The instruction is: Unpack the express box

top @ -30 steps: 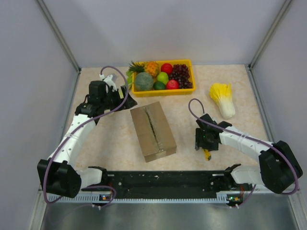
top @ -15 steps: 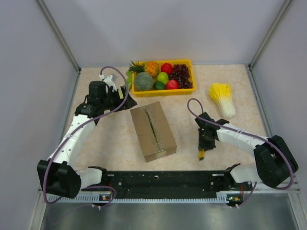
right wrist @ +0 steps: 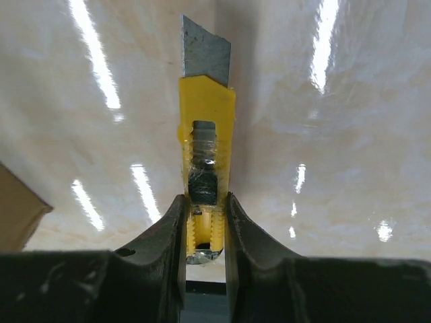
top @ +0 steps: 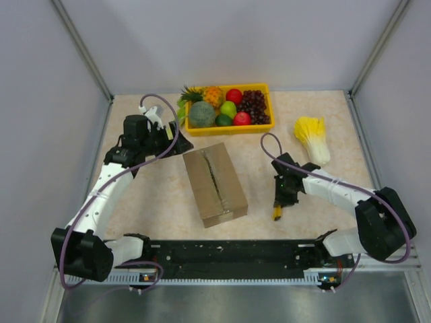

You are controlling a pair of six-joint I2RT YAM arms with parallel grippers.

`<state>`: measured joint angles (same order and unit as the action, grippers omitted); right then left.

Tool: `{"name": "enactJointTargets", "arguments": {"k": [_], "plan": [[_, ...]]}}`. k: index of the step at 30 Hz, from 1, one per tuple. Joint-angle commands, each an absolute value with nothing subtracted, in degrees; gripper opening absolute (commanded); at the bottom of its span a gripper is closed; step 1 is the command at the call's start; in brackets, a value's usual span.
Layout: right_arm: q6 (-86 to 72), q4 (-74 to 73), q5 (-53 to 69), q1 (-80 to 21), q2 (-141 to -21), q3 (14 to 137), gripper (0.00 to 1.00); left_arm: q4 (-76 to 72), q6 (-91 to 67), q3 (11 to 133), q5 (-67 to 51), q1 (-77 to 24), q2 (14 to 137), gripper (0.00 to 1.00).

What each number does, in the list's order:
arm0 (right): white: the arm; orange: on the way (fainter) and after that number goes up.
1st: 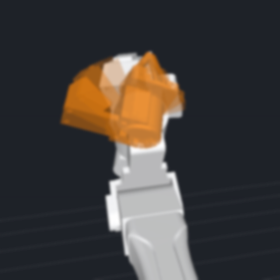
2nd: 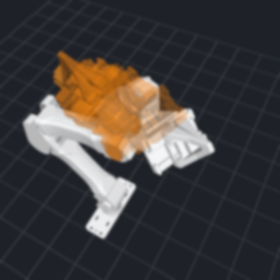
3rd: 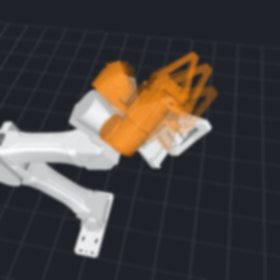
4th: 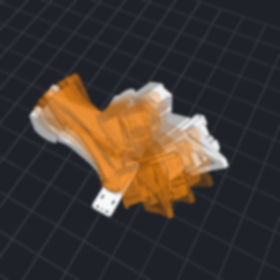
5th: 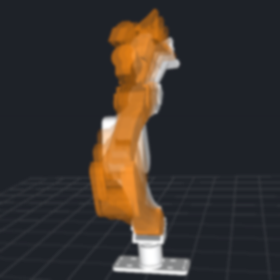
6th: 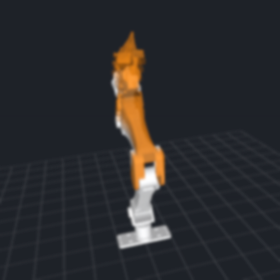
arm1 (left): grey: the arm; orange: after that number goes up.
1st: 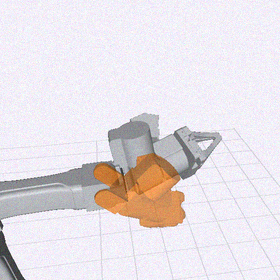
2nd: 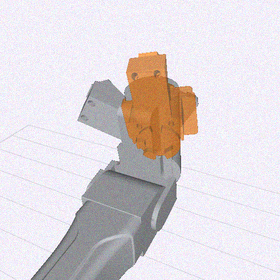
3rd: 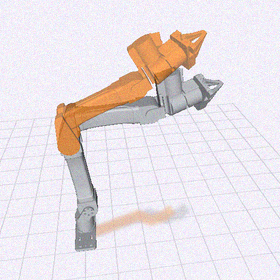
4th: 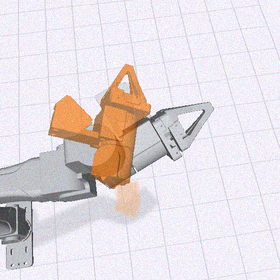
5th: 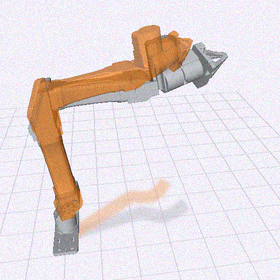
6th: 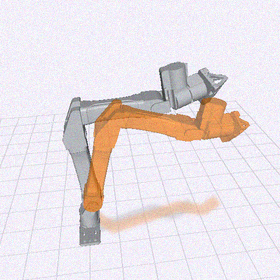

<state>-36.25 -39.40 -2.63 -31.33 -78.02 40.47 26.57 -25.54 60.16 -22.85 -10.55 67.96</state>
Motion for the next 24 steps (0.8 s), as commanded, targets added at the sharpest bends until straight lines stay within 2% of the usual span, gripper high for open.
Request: {"name": "enactJointTargets", "arguments": {"k": [1, 9, 13, 24], "plan": [[-36.2, -37.5, -0.8, -31.4, -73.4, 46.8, 0.0, 23.6, -28.7, 60.0, -27.2, -10.2, 66.9, 0.83], [-34.2, -39.4, 3.9, -31.4, -68.8, 56.9, 0.0, 16.2, -34.7, 58.3, -38.5, -10.8, 67.9, 0.82], [-30.3, -39.2, 5.8, -34.2, -69.3, 61.2, 0.0, 12.7, -36.6, 57.7, -43.1, -14.6, 69.8, 0.82], [-24.5, -34.5, 6.2, -47.0, -71.6, 65.6, 0.0, 13.3, -37.4, 59.9, -41.7, -23.4, 75.1, 0.82]]}}
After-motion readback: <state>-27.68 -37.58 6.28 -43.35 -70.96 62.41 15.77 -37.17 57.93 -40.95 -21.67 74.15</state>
